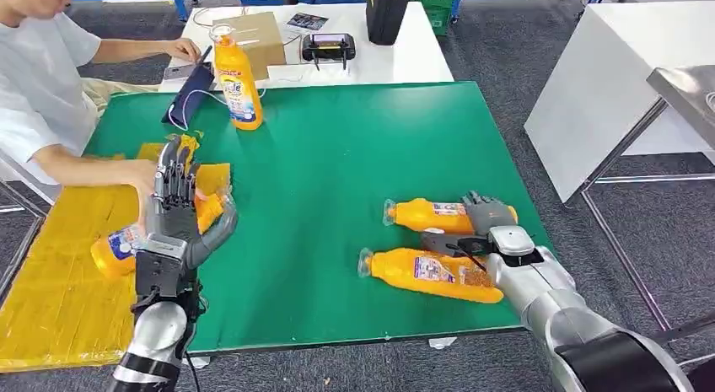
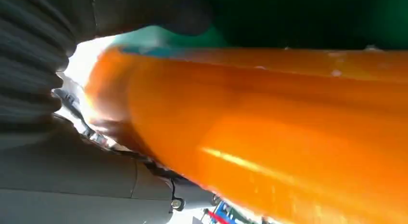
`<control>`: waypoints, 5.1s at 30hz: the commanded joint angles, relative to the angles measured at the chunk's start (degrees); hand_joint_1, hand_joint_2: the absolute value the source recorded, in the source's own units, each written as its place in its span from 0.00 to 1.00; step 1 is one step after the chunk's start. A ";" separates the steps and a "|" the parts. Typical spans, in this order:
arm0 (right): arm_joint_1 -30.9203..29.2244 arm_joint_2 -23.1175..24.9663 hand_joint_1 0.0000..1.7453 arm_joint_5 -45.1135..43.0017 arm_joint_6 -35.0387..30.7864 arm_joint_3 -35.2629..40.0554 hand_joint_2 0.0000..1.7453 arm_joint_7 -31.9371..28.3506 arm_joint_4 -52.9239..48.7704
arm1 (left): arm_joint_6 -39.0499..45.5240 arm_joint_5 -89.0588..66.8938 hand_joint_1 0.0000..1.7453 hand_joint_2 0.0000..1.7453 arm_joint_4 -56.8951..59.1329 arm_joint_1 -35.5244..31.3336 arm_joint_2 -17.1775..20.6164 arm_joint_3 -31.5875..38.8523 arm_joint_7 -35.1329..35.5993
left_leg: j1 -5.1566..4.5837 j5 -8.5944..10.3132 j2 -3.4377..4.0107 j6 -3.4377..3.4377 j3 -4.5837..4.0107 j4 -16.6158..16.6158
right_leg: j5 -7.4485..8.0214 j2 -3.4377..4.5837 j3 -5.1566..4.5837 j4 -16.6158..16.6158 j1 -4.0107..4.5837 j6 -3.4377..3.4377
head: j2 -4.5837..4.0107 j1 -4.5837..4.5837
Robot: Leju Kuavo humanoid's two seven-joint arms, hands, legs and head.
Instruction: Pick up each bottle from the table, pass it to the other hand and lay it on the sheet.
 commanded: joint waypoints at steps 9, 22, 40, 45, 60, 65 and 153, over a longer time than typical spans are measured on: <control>3.64 2.22 1.00 -1.93 -4.64 -2.23 1.00 -0.26 3.46 | 0.69 0.03 0.00 1.00 2.50 -0.94 0.44 -1.60 0.59 | 0.15 -0.12 -0.28 -0.14 0.22 -0.15 | 0.27 0.27 0.54 -0.20 0.12 -0.01 | 0.00 0.00; 24.85 10.13 1.00 -0.48 -39.68 -15.98 1.00 -3.71 -58.99 | -9.54 -8.33 0.00 1.00 -4.38 4.20 1.23 -3.28 5.98 | 0.06 -0.02 -0.22 -0.23 -0.63 0.02 | 0.31 0.31 0.07 0.17 0.10 -0.05 | 0.00 0.02; 28.09 14.00 1.00 -13.15 -41.26 -14.18 1.00 -12.59 -65.35 | -16.70 -2.76 0.00 1.00 -5.39 3.85 2.65 -4.84 3.73 | 0.05 -0.13 -0.29 -0.26 -0.94 -0.01 | 0.21 0.19 -0.23 0.09 0.10 -0.08 | 0.00 -0.02; 25.54 16.02 1.00 -22.32 -30.62 -7.67 1.00 -14.67 -61.09 | -19.11 -1.92 0.00 1.00 -6.32 2.50 2.40 -7.03 3.29 | 0.05 -0.10 -0.16 -0.26 -1.02 0.01 | 0.26 0.21 -0.32 0.10 0.12 -0.07 | 0.00 -0.02; 18.28 18.91 0.90 -25.96 -16.04 13.33 1.00 -16.85 -41.20 | -20.90 -0.33 0.00 1.00 -6.56 0.02 2.72 -11.64 2.14 | 0.11 -0.12 -0.20 -0.27 -0.88 -0.03 | 0.20 0.34 -0.18 0.07 0.13 -0.10 | 0.00 -0.02; 17.99 20.01 0.90 -25.29 -17.72 14.71 1.00 -15.71 -37.52 | -20.63 -0.05 0.00 1.00 -5.82 -0.37 2.45 -11.53 1.70 | 0.09 -0.07 -0.17 -0.27 -0.96 -0.05 | 0.24 0.24 -0.24 0.06 0.14 -0.09 | 0.00 0.00; 20.45 20.35 1.00 -17.07 -32.95 14.42 1.00 -14.98 -41.97 | -20.11 -3.66 1.00 1.00 1.22 -3.15 2.03 -13.94 4.88 | 0.11 -0.19 -0.33 -0.28 -0.91 0.03 | 0.11 0.31 -0.18 0.13 0.12 -0.11 | 0.00 0.00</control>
